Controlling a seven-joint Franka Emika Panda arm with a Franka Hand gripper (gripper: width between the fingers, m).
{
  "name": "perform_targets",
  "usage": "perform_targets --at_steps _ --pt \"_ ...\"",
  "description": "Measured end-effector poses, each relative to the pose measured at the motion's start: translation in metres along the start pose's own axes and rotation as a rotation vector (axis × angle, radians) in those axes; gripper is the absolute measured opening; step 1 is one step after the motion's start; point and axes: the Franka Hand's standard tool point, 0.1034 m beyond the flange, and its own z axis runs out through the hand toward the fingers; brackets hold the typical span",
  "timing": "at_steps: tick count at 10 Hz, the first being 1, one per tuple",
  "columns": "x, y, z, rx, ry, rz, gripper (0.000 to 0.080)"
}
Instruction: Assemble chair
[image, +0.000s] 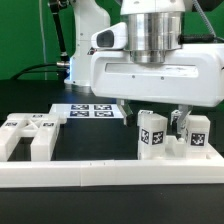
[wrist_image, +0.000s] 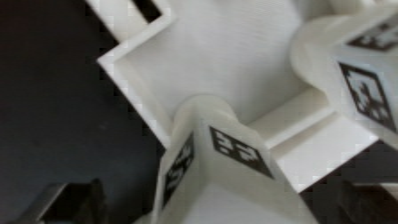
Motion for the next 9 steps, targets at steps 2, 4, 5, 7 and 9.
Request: perform_targets --at_steps 2,4,5,7,9 --pt "-0.0004 -0.0002 0.0002 -0.006 0.001 -0.140 0.0649" --pt "0.0016 0.0019 -0.0003 -0.007 0.002 -0.315 0.0649" --pt "0.0018 0.0022 -0.0003 -0.007 0.002 -0.348 0.0649" --pt "0.0017 0.0024 0.0001 -0.020 0.006 -0.455 0.0649" --pt "0.0017 0.0029 0.0003 -0.035 0.005 -0.580 0.0649"
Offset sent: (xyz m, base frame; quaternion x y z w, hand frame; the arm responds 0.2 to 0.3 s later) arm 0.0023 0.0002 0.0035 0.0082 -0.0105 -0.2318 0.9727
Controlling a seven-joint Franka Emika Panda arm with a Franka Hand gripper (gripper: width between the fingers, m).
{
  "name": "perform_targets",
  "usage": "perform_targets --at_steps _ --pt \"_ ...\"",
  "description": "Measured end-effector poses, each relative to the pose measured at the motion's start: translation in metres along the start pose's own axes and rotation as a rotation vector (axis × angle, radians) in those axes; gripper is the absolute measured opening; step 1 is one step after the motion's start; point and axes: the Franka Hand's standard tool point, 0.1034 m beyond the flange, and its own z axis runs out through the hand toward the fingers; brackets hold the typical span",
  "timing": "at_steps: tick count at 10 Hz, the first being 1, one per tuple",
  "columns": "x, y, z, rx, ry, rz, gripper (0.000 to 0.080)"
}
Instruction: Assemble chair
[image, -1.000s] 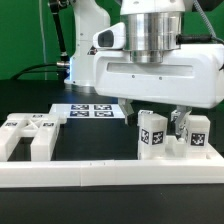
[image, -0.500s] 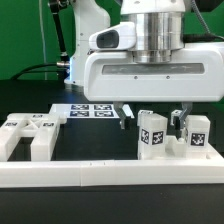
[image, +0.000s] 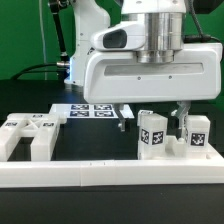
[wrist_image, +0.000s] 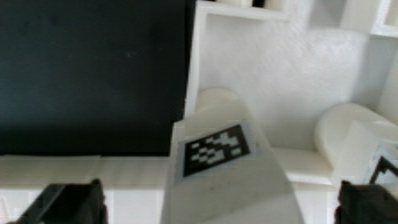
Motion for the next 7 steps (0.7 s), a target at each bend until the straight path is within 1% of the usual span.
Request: perform_targets --at_steps 1,2,3,4,7 --pt "0.0003 0.0011 -0.0004 -0.009 -0.003 -0.097 0.0527" --pt "0.0002 0.0014 -0.0002 -0.010 -0.003 -0.098 0.0527" --pt "0.0001 0.0015 0.0000 -0.010 -0.004 -0.096 0.0343" --pt "0.0003 0.0015 -0.0001 -0.010 -0.003 -0.095 0.0288" --pt "0.0003 0.0017 0.0000 -0.010 -0.003 -0.069 0.0288"
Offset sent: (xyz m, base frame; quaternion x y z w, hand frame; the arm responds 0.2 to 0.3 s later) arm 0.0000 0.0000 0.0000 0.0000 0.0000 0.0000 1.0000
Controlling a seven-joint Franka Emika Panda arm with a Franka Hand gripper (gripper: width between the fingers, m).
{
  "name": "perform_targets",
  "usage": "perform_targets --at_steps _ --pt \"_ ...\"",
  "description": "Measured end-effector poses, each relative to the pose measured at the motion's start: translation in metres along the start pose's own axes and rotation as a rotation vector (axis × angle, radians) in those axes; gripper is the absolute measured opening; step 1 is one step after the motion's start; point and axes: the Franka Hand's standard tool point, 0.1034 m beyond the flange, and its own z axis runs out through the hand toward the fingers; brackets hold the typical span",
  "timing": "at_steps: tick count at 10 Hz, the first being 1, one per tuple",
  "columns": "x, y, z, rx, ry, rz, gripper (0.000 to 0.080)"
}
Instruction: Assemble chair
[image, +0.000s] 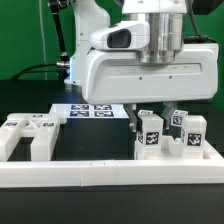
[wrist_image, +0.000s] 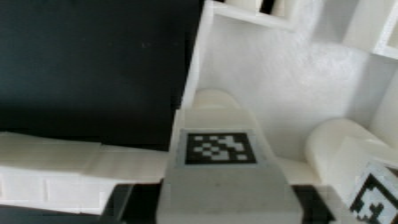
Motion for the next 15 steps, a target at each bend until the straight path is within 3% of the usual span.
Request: perform_targets --at_steps 5,10,12,13,15 --pt "-0.004 -0.002 0.000 0.002 -0.009 0.459 0.0291" --pt "-0.014 0.007 -0.001 -0.010 -0.041 0.653 0.0298" --pt "-0.013 0.006 -0.004 -0.008 -0.037 0.636 0.0561" --pt "-0.014 0.004 -0.008 -0.005 -0.036 0.625 0.0631" --pt "-0.022 -0.001 -0.016 0.003 -0.038 0.612 0.0644"
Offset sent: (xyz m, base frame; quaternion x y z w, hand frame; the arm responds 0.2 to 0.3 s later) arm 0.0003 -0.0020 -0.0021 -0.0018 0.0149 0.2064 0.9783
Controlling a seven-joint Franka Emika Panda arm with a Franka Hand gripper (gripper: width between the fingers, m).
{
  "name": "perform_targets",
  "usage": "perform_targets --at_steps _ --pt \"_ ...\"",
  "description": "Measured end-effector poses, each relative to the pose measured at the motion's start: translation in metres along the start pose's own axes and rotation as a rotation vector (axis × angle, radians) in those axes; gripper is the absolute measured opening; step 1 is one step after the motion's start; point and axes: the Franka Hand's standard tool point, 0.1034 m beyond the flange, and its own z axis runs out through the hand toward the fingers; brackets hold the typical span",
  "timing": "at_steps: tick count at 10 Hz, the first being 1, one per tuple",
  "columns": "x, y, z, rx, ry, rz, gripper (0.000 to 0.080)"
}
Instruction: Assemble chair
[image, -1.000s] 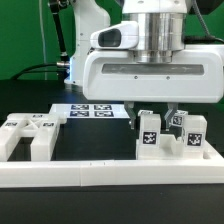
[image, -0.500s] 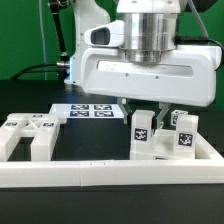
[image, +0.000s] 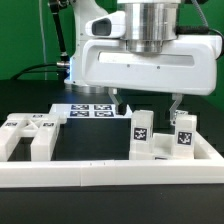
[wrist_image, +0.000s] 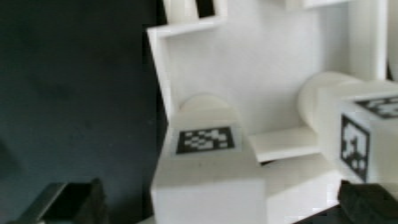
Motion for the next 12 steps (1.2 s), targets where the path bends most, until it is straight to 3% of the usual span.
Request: perform_targets --at_steps 2,9,12 --pt "-0.009 0.002 -0.004 0.001 -0.007 -0.001 0.0648" --pt "-0.013 -0.001 -0.003 0.004 -0.005 -0.068 0.0648" --pt "-0.018 0.008 0.011 0.002 0.028 -0.126 0.0648"
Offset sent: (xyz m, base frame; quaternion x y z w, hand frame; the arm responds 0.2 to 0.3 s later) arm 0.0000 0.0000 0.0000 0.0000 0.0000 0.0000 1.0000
